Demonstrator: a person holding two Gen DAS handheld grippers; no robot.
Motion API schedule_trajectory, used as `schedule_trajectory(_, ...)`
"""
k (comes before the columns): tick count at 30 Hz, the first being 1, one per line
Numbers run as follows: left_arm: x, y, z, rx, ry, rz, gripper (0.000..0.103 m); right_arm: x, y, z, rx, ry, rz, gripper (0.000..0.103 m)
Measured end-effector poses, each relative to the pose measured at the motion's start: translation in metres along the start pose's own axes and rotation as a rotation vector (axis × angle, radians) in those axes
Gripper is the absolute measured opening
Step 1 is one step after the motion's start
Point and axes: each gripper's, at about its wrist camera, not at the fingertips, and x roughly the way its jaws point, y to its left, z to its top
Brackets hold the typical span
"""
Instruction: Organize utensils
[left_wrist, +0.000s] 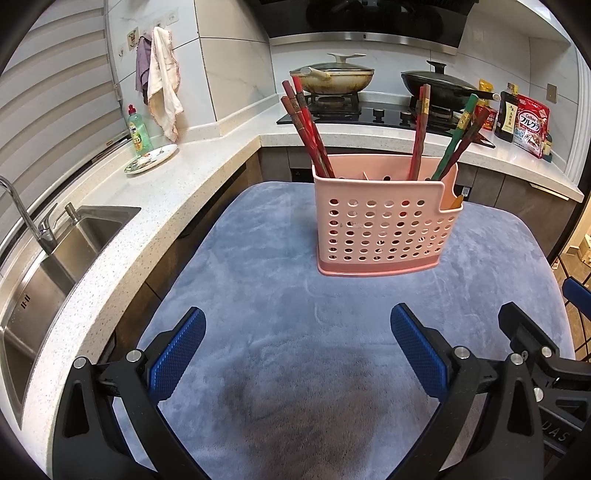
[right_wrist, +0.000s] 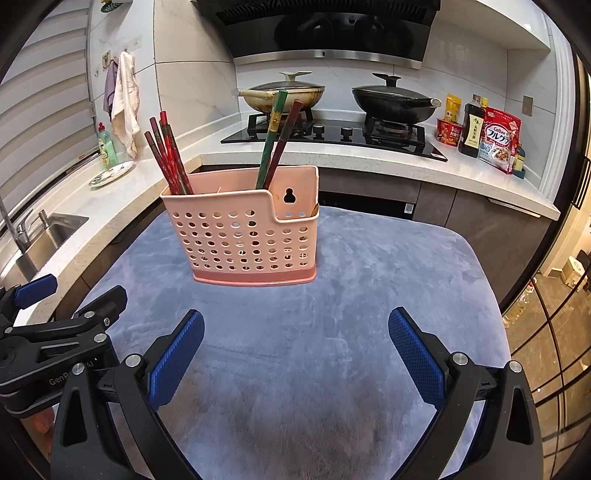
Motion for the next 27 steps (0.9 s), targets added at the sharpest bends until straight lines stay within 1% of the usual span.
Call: schedule_trajectory(27,0.0003,-0.0021,0.0072,0.014,-0.025,0.018,0.096,0.0019,-0.0016,0.0051,-0.002,-0.005,-0.009,0.096)
